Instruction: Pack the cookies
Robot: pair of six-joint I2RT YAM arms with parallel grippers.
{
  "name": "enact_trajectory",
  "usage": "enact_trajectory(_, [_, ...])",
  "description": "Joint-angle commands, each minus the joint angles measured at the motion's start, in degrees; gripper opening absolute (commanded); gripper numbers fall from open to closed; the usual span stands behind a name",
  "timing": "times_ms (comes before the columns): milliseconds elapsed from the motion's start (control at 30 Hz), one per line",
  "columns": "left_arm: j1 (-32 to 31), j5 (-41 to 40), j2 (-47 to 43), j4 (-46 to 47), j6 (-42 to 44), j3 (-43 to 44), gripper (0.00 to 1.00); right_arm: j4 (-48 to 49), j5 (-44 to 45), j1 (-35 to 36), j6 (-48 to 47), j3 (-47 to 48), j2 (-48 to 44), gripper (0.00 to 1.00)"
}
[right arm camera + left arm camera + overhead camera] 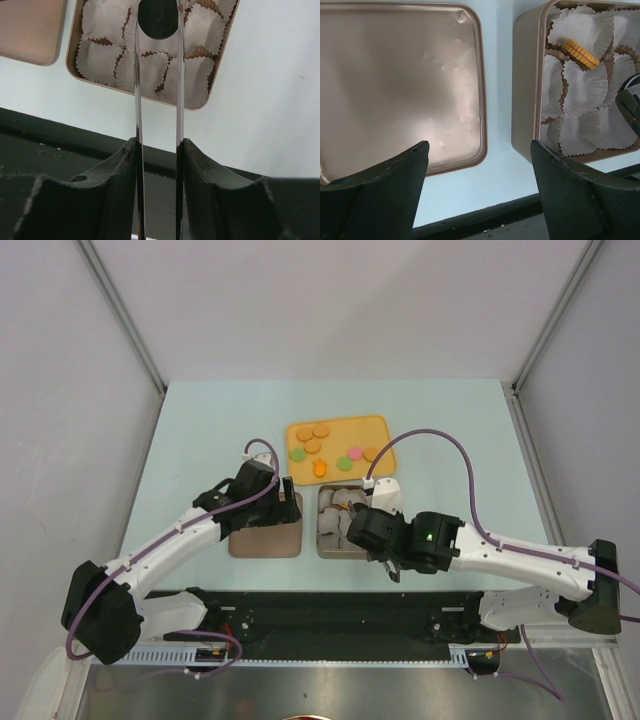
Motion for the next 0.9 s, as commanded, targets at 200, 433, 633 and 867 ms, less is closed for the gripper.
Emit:
enact_trajectory(200, [-0.4, -0.6, -1.0, 0.8, -0.1, 0.0, 0.87, 1.9, 1.5, 0.7, 2.9, -0.4, -0.7, 0.33])
enact_trajectory(433, [-0.3, -0.6, -1.2, 0.6, -0.1, -0.2, 0.87, 2.2, 1.1, 1.4, 3.6, -0.5, 0.0, 0.41])
enact_trajectory(633, [-0.3, -0.3, -1.1, 0.8, -0.1, -0.3, 0.87, 2.5, 0.9, 1.4, 3.9, -1.3, 0.2, 0.48])
enact_trajectory(867, [-0.3, -0.4, -1.2, 0.9, -0.1, -0.3, 0.87, 3.3, 1.0, 1.4, 4.0, -1.5, -0.1, 0.56])
